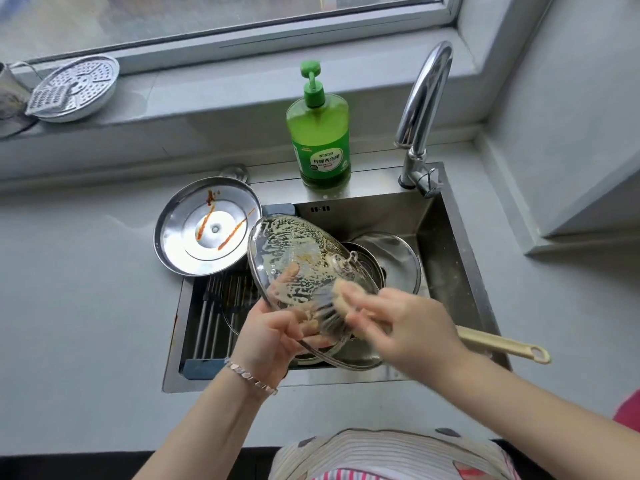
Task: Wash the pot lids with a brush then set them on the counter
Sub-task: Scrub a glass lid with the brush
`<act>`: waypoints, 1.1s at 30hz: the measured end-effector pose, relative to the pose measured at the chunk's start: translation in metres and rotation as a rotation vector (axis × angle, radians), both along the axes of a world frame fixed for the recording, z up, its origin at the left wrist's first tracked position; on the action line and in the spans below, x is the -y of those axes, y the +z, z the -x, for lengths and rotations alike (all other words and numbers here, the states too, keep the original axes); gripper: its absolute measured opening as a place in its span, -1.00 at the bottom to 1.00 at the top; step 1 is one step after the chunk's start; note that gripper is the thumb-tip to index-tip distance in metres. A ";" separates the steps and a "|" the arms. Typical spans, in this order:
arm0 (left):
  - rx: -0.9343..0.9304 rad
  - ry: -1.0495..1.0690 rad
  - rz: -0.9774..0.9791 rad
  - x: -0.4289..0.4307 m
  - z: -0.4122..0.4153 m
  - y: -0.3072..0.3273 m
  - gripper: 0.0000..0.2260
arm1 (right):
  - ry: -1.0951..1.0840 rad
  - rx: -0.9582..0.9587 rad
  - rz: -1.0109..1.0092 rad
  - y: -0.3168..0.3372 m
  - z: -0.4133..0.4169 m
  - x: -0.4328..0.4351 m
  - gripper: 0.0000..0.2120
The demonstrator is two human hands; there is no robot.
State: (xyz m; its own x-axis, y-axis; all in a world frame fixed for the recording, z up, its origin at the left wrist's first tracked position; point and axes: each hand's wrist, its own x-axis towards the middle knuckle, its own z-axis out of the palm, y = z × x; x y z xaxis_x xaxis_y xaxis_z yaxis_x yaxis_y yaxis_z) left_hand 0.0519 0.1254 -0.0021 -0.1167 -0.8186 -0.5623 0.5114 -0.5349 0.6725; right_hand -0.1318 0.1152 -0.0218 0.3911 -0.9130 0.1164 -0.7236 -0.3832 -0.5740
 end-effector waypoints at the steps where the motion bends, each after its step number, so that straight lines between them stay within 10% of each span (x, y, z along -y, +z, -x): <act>1: 0.012 0.010 0.002 0.000 0.000 -0.001 -0.24 | 0.059 0.043 0.028 0.003 -0.006 -0.006 -0.66; 5: -0.018 -0.014 0.004 -0.002 0.001 -0.002 -0.29 | -0.069 0.082 -0.149 0.017 -0.005 0.022 -0.67; 10: 0.037 0.008 -0.012 -0.002 0.010 -0.007 -0.59 | 0.133 0.036 0.164 0.039 -0.046 0.019 -0.64; 18: -0.022 -0.002 0.015 -0.009 -0.005 -0.002 -0.25 | 0.289 -0.125 0.106 0.027 0.014 -0.009 -0.64; 33: 0.067 0.097 -0.053 -0.005 -0.016 0.008 -0.35 | 0.158 -0.094 -0.051 -0.002 0.011 0.001 -0.56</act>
